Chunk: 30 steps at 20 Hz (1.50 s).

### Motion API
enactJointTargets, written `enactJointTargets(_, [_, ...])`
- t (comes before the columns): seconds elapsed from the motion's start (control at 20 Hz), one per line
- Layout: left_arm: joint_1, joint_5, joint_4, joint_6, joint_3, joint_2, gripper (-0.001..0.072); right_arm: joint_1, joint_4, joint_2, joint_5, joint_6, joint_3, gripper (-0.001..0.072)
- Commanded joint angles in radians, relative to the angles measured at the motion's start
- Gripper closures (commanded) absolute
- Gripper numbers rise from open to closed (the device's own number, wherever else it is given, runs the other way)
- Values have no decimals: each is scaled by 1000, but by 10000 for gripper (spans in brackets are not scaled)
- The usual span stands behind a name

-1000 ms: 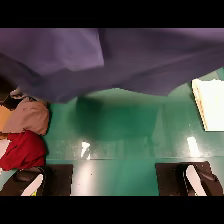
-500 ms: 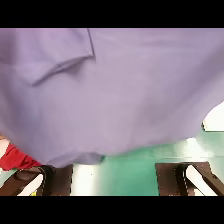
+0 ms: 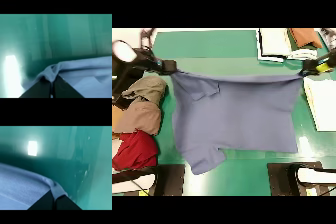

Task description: Fold the shirts.

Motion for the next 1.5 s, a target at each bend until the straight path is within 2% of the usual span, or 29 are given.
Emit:
enactJointTargets(0.0, [1,140,-20,-2,30,-167,686,18,-14,-156,-142,7,-3,698])
enactJointTargets(0.15, [1,146,-18,2,137,-224,686,19,-13,-254,-142,6,166,697])
enactJointTargets(0.3, [1,31,-18,50,170,-223,686,8,-19,-261,-59,-34,222,697])
enactJointTargets(0.4, [1,-92,-9,71,150,-224,686,-4,-23,-217,-37,-39,141,697])
enactJointTargets(0.5, [1,-151,-12,70,95,-224,686,-19,-22,-152,-68,-39,-2,697])
enactJointTargets(0.75, [1,-138,-82,70,-80,-224,684,-7,-13,-40,-199,-39,-273,695])
enactJointTargets(0.8, [1,-138,-82,71,-96,-224,629,0,-13,-32,-212,-39,-298,692])
enactJointTargets(0.85, [1,-145,-82,69,-102,-223,307,0,-13,-31,-216,-39,-304,582])
enactJointTargets(0.9, [1,-169,-81,52,-101,-220,132,0,-13,-31,-213,-38,-299,303])
enactJointTargets(0.95, [1,-202,-81,51,-100,-205,168,0,-4,-28,-187,-38,-281,270])
enactJointTargets(1.1, [1,-282,-70,51,-138,-90,168,-37,69,52,-123,-60,-277,271])
enactJointTargets(1.25, [1,-262,-42,-2,-395,151,168,-81,146,219,-95,-94,-402,271])
enactJointTargets(1.45, [1,-257,-47,-91,-798,444,168,-104,170,404,-123,-101,-575,273])
